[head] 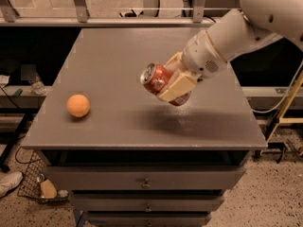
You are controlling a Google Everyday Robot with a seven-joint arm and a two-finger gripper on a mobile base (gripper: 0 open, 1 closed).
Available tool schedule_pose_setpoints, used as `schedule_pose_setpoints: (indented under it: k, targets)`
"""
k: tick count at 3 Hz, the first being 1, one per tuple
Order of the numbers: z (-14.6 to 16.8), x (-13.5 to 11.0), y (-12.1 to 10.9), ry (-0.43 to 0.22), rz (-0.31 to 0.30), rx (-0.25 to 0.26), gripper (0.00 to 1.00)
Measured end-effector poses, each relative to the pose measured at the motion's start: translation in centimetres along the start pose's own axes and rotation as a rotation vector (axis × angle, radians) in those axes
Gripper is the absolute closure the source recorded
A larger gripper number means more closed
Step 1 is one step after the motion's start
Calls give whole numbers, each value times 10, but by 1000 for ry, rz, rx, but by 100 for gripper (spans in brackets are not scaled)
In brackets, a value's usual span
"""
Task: Place coke can upright
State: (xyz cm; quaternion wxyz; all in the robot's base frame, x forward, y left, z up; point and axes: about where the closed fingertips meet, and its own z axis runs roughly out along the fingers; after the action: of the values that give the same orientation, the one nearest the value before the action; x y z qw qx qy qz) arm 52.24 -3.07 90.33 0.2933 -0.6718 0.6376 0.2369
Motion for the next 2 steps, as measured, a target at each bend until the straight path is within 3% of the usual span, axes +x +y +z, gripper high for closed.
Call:
schedule_pose_setpoints:
  k: [2]
  targets:
    - [6,23,-11,-353,110,36,100]
